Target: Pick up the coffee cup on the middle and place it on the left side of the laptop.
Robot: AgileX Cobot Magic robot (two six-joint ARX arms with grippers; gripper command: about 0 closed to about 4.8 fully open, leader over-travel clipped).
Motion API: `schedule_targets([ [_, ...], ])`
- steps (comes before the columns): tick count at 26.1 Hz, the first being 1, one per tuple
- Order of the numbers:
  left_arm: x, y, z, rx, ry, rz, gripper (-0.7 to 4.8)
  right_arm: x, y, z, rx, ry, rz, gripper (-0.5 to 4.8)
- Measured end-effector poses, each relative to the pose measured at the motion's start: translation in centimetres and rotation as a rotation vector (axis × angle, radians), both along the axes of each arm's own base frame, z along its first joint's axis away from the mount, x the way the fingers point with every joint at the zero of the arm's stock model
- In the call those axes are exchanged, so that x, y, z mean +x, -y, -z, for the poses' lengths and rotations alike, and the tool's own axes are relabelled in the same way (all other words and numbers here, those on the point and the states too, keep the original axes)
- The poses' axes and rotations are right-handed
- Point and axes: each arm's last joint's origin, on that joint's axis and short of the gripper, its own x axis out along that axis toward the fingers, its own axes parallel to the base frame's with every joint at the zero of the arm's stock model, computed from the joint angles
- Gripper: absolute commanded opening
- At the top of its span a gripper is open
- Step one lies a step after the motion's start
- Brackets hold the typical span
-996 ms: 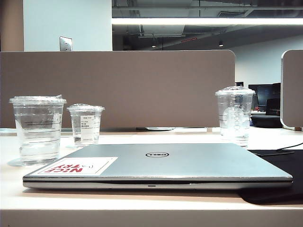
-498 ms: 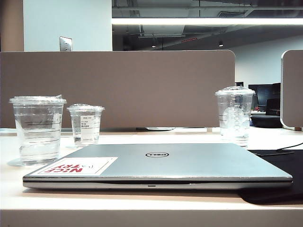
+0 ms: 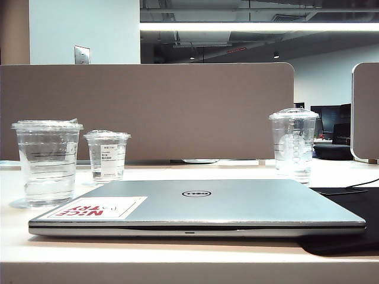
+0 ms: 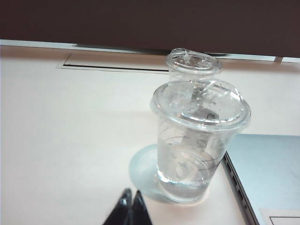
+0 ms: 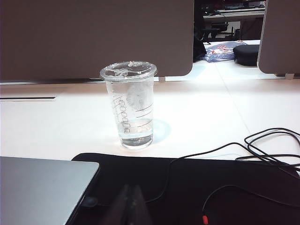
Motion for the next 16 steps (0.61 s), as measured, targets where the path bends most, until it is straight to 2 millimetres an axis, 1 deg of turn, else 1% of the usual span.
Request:
schedule_targets([
  [6, -0.48, 0.0, -0.19, -0.001, 0.033, 0.0, -0.06, 0.0, 0.0, 0.0, 0.0, 0.0, 0.0, -0.05],
  [10, -0.54, 0.0, 0.13, 0.0, 0.001, 0.0, -0.06, 0.0, 0.0, 0.0, 0.0, 0.0, 0.0, -0.05],
  [16, -0.54, -0.04, 0.13, 0.001, 0.002, -0.014, -0.06, 0.0, 0.0, 0.0, 0.0, 0.0, 0.0, -0.05],
])
